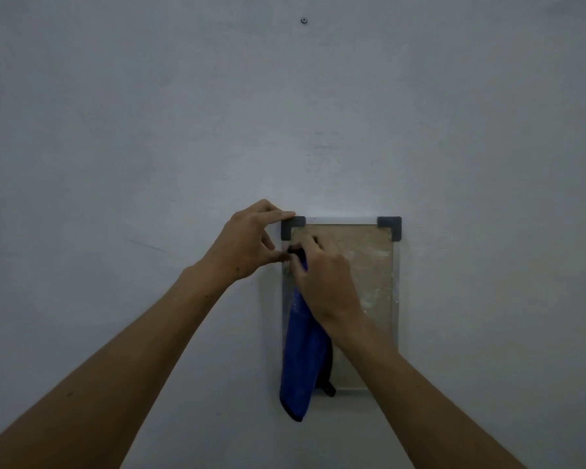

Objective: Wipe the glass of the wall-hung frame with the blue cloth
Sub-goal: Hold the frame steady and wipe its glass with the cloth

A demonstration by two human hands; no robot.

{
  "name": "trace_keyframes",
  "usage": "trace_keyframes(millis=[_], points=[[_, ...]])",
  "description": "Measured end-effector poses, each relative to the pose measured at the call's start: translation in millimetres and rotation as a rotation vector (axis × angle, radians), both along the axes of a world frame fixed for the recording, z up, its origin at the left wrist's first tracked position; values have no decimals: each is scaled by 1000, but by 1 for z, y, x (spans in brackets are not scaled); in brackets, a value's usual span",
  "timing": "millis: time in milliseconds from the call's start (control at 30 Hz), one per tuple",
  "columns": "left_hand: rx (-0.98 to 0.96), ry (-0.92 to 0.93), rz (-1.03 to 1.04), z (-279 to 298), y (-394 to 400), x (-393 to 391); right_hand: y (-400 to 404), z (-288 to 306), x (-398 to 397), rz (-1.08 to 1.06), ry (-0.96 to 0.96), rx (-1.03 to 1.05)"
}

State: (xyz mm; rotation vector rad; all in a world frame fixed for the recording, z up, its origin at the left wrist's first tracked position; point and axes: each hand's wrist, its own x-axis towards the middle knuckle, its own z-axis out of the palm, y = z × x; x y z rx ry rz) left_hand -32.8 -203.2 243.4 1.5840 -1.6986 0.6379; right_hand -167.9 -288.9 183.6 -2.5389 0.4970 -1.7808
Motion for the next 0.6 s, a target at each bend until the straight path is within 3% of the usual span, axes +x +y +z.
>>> trace_keyframes(millis=[167, 267, 400, 600], points=[[-15, -19, 15, -4, -2, 1, -10, 6, -6, -48, -204, 125], [-18, -22, 9, -3, -3, 2, -3, 10, 2, 0, -71, 15], [-32, -30, 2, -6, -4, 4, -9, 32, -1, 9, -130, -26], [-38, -26, 5, -7, -5, 4, -7, 19, -3, 36, 28, -73]])
